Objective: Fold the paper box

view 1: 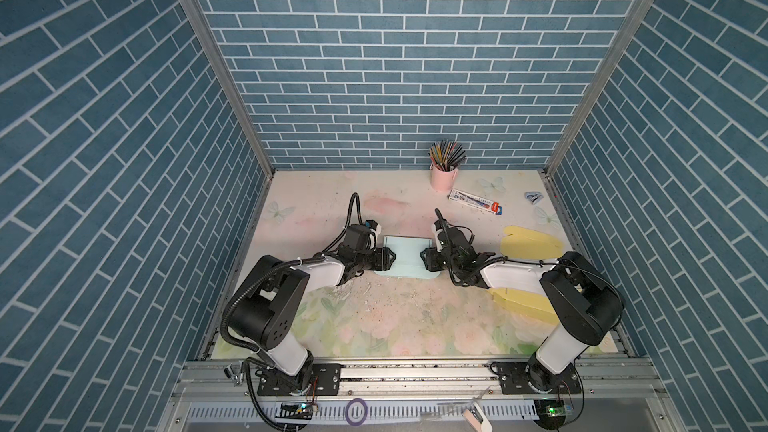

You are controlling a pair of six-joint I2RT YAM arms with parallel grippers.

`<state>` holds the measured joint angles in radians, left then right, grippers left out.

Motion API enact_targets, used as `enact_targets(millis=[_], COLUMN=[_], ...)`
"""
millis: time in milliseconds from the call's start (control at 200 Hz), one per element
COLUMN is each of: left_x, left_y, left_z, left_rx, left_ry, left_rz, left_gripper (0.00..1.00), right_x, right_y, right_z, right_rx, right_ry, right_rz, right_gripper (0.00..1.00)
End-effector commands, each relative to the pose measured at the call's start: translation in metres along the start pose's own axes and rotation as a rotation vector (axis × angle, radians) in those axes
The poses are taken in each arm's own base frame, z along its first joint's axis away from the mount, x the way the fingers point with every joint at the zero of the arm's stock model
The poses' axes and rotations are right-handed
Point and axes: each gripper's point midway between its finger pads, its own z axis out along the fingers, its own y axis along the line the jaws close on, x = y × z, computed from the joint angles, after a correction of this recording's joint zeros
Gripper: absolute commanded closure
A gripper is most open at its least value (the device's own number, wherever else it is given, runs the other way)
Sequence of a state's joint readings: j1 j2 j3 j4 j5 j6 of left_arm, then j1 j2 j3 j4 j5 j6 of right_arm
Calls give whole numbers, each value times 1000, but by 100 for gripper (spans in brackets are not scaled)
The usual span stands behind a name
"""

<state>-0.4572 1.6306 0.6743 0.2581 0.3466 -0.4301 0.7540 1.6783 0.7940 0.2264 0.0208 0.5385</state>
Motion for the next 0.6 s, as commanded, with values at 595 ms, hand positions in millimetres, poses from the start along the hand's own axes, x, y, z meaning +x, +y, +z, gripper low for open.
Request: enact_targets(millis=[595], left_x=[43], left_y=[-25], left_z=[-27], left_rx=[16], left_ry=[19], left_rz=[39], left_gripper=[47], right_x=[31], right_y=[19], right_z=[-20], right_rx=[-94], right_ry=[57], right_rz=[19], right_gripper=[52])
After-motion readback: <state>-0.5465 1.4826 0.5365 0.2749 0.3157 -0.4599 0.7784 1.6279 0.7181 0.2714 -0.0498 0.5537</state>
